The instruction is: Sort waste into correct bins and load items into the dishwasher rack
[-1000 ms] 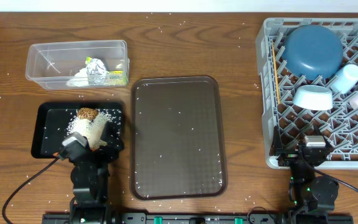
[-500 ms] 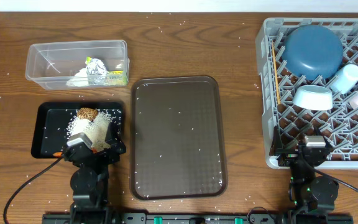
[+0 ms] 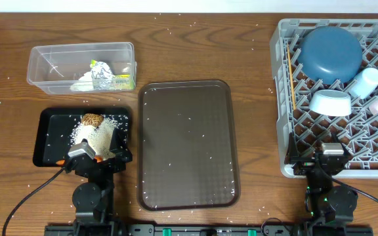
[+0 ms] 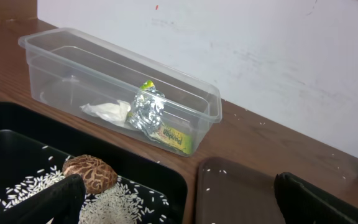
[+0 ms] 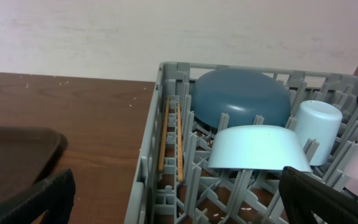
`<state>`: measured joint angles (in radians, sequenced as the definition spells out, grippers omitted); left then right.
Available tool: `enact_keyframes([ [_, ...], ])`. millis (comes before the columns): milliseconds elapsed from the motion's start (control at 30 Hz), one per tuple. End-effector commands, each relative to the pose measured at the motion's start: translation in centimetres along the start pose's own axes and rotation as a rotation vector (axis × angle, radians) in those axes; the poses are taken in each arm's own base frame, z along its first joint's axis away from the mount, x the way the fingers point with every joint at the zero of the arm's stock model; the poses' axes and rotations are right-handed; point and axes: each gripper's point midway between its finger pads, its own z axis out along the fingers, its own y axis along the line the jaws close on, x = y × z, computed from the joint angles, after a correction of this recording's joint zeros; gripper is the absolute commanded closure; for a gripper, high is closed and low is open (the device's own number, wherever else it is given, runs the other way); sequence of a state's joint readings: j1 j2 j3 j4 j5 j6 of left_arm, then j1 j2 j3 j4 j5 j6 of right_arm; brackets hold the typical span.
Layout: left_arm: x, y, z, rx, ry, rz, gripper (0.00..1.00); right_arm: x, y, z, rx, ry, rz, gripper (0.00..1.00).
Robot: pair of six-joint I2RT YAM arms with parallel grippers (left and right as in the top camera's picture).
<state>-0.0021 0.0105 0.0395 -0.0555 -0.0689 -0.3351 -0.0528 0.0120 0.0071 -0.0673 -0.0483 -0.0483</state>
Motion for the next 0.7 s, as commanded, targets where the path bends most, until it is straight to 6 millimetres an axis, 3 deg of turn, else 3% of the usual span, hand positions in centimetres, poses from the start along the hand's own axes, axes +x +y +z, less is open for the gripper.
enact_keyframes([
  [0,1.74,0.51,0.23,-0.006,0.041,0.026,0.02,0.04,0.14,-0.02,-0.003,-0.001,-0.013,0.01],
  [500,1.73,0.50,0.23,-0.005,0.040,0.025,0.02,0.04,0.14,-0.02,-0.003,-0.001,-0.013,0.01],
  [667,1.55,0.91,0.23,-0.027,0.032,0.150,0.02,0.04,0.14,-0.02,-0.003,-0.001,-0.013,0.01],
])
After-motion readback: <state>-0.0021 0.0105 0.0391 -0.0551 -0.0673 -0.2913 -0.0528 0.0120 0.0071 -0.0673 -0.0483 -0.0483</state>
